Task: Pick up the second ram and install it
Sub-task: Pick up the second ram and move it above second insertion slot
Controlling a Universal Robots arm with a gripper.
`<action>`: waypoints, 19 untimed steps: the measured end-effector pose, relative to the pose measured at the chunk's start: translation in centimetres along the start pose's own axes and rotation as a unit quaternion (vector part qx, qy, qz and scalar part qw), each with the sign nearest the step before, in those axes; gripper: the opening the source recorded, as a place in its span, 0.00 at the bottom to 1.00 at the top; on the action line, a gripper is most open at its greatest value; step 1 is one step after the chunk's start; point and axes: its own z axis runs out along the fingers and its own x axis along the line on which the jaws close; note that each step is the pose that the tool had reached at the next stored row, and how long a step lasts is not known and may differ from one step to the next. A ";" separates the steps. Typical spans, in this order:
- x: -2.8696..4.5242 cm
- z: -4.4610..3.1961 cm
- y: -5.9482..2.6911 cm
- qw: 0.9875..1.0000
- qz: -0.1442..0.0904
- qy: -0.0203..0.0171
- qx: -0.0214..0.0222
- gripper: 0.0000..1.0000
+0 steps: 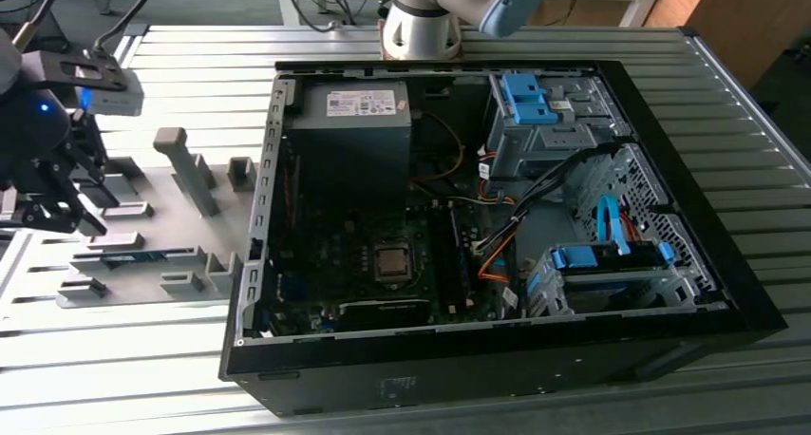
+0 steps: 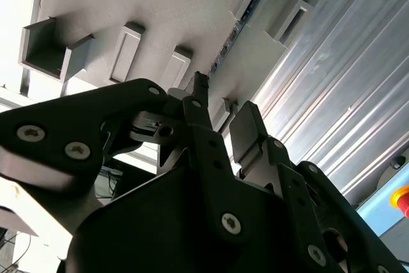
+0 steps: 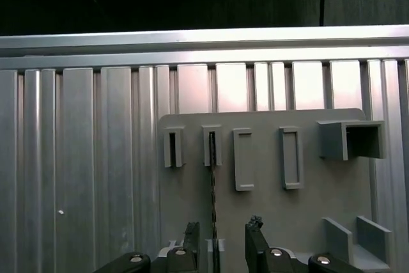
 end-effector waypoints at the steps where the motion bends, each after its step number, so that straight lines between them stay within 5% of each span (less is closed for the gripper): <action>1: 0.05 0.13 -0.01 1.000 -0.004 0.000 0.000 0.42; 14: 0.25 2.30 0.00 1.000 -0.013 0.000 0.000 0.42; 19: 0.25 2.41 0.01 1.000 -0.013 0.000 0.000 0.42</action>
